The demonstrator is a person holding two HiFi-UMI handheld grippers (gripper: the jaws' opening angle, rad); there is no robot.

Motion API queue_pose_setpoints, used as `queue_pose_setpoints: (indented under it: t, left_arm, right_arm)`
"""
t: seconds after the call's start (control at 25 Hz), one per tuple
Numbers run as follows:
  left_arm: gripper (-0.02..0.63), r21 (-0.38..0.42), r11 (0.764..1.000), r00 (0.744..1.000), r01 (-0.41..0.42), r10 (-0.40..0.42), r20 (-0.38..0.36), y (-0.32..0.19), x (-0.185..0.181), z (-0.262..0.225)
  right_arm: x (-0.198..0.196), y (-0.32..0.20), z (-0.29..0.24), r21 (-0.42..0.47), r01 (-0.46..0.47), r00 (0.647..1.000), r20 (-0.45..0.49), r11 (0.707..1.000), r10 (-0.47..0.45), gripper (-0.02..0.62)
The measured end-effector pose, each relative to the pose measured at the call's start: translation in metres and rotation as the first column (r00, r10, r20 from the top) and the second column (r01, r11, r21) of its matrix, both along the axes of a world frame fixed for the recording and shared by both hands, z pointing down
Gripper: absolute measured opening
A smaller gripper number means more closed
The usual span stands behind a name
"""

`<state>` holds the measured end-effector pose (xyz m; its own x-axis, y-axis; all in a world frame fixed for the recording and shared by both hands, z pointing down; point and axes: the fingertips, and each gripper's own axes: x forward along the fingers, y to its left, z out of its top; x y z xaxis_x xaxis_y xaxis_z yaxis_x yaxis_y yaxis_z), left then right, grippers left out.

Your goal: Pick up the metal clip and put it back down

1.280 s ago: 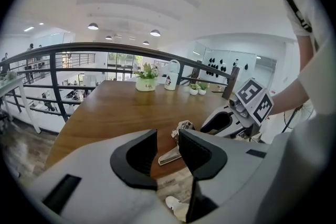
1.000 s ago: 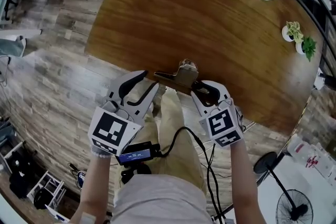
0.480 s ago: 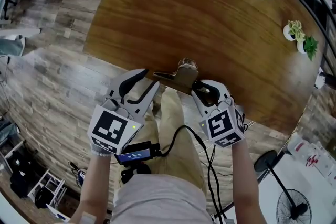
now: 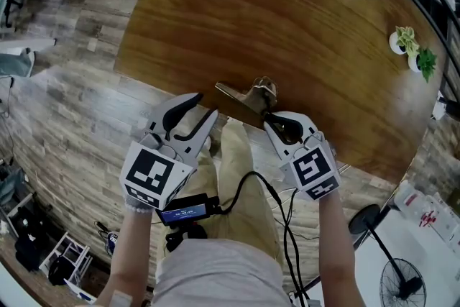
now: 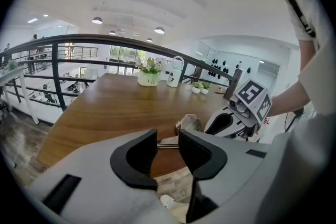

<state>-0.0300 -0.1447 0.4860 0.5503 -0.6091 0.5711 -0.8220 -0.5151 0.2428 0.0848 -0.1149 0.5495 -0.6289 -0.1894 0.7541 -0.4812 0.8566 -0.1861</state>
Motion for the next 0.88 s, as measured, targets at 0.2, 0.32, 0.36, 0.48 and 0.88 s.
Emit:
queue_pose_setpoints:
  t: [0.2, 0.32, 0.36, 0.48, 0.88]
  left_arm:
    - [0.132, -0.020, 1.000, 1.000, 0.000, 0.000, -0.015, 0.000, 0.000, 0.005]
    - [0.132, -0.029, 1.000, 1.000, -0.001, 0.001, -0.027, 0.000, 0.001, 0.008]
    - [0.132, -0.031, 1.000, 0.999, -0.002, 0.001, -0.032, -0.001, 0.001, 0.009]
    - [0.132, -0.040, 0.999, 0.999, -0.004, 0.003, -0.045, -0.002, 0.002, 0.012]
    - [0.179, -0.071, 0.997, 0.996, 0.023, -0.029, -0.083, -0.013, 0.005, 0.021]
  right_arm:
    - [-0.001, -0.004, -0.004, -0.041, -0.035, 0.997, 0.068, 0.999, 0.038, 0.025]
    - [0.000, -0.004, -0.004, -0.050, -0.043, 0.995, 0.089, 0.998, 0.047, 0.025]
    - [0.000, -0.004, -0.003, -0.052, -0.046, 0.994, 0.094, 0.998, 0.051, 0.025]
    - [0.002, -0.005, -0.003, -0.054, -0.052, 0.992, 0.112, 0.997, 0.057, 0.023]
    - [0.002, -0.002, -0.009, -0.059, -0.047, 0.986, 0.157, 0.997, 0.055, 0.020]
